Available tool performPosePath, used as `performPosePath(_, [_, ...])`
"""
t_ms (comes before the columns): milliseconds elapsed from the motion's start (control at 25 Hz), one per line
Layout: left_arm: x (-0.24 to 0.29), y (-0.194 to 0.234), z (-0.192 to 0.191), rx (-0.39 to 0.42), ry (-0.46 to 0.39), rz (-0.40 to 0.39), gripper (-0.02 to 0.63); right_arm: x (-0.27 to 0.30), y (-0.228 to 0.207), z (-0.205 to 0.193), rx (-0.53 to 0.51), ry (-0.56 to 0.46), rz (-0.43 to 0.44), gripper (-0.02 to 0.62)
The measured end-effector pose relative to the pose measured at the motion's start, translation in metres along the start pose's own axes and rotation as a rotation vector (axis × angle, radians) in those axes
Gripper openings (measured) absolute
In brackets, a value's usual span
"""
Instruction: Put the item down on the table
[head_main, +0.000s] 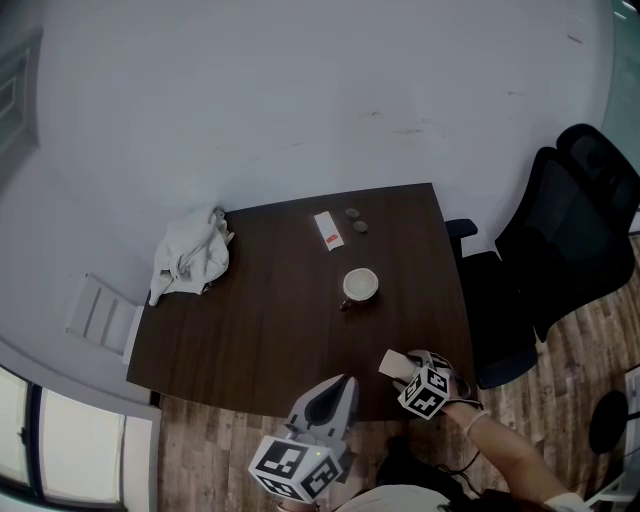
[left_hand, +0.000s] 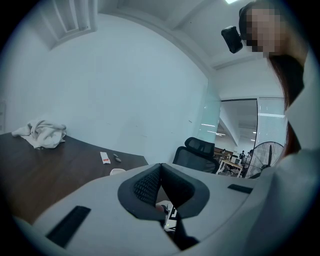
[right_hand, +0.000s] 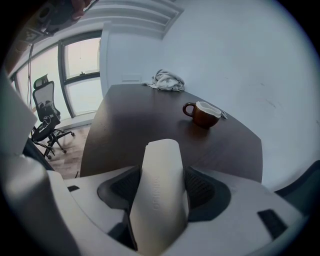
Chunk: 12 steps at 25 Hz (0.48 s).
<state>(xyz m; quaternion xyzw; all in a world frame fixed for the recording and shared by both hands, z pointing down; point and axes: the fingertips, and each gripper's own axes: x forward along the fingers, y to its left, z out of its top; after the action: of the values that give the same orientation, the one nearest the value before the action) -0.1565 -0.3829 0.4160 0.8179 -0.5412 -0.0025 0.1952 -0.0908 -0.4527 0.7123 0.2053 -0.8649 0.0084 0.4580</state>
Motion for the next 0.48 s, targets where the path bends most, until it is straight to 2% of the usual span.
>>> performPosePath(240, [-0.004, -0.005, -0.001, 0.004, -0.001, -0.008, 0.017, -0.002, -0.001, 0.000, 0.048, -0.009, -0.010, 0.299])
performPosePath(480, [-0.012, -0.010, 0.001, 0.012, -0.017, -0.024, 0.017, -0.016, 0.000, 0.012, 0.082, -0.060, -0.029, 0.304])
